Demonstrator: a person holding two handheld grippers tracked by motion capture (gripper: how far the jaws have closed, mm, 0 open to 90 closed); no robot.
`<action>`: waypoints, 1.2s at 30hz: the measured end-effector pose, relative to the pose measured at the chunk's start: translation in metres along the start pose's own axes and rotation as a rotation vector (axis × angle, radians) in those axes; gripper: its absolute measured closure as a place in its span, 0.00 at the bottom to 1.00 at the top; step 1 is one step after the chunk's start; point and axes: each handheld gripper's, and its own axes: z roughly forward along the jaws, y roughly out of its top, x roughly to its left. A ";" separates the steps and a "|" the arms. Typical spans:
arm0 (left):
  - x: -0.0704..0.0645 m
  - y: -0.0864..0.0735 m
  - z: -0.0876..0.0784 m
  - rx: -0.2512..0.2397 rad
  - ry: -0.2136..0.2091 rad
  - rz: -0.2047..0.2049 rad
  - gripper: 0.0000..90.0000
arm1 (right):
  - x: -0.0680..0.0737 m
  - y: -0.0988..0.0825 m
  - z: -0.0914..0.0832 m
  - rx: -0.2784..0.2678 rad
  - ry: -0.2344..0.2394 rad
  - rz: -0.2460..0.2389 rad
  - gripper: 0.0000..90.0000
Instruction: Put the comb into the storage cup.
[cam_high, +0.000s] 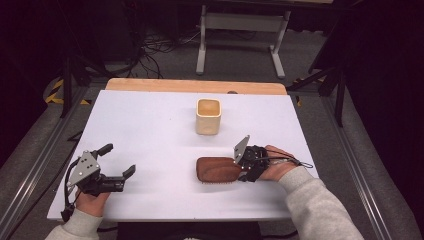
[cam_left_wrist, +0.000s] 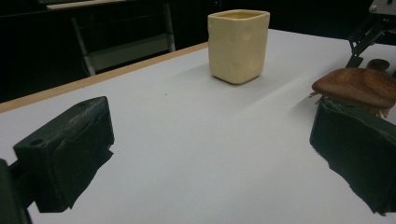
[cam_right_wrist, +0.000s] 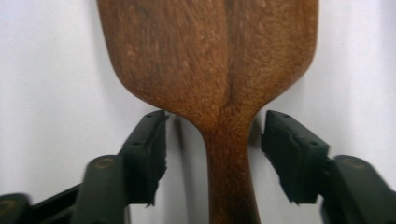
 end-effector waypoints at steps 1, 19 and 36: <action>0.000 0.000 0.000 0.000 0.000 0.002 0.01 | 0.000 0.000 0.000 -0.006 -0.009 -0.009 0.55; 0.000 -0.001 0.002 -0.001 -0.021 -0.011 0.00 | -0.003 -0.003 -0.001 -0.026 0.029 -0.025 0.79; 0.000 -0.002 0.000 0.040 -0.086 -0.010 0.03 | 0.004 0.000 -0.010 -0.062 -0.020 -0.006 0.80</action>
